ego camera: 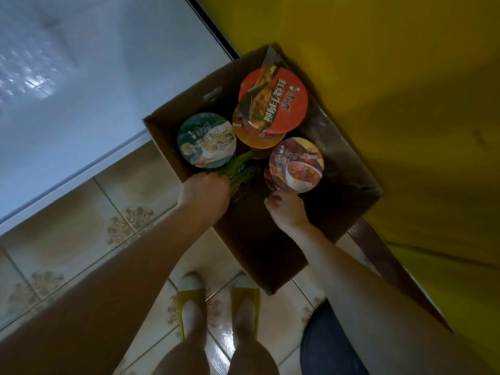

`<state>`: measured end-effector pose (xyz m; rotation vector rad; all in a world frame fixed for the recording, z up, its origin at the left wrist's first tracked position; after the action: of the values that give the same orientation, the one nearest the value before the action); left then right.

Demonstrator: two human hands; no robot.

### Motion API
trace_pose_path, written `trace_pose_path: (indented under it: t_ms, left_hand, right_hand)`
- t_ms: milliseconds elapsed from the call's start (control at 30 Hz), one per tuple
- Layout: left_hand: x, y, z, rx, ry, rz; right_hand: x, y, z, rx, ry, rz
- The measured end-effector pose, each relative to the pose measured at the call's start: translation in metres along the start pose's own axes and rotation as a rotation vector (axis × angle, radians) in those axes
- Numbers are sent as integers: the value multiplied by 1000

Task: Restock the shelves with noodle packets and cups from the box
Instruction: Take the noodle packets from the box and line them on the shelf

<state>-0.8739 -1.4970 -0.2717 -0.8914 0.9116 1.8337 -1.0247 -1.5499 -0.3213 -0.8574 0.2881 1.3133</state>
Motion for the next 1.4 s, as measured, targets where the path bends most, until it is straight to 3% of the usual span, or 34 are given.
trace_pose_path:
  t_ms: [233,400,533,700,867,1067,1400]
  left_hand:
    - [66,-2,-53,-86,-260,-192]
    - [96,-14,-73,-172,-389,-110]
    - [109,-27,-84,-289,-393,34]
    - [118,-29,-93,-294,-417,166]
    - [117,-31,-95,-235,-400,74]
    - [115,-34,-97,-216,-384,21]
    - [102,-22,-93,-179,-329,-22]
  right_hand:
    - [69,24,-68,95,-44,-97]
    - [86,16,-105,-23,-11,-133]
    - [92,3,-129,-148,31,-124]
    - [92,8,-142,-167,55,-189]
    - [93,9,-145,-207,42,-193]
    - [92,9,-146,-271,51,-32]
    - [90,24,-128,-248,84,111]
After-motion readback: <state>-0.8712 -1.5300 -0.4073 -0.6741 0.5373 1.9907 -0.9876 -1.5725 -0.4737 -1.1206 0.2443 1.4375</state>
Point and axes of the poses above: each hand's wrist, its own z-axis away from the middle knuckle, its own x-axis out of the palm, y = z × x, the point moved 6 cm from there along -z, towards the middle knuckle, and after that the axes turned 9 degrees about z, right-handed, at the moved point
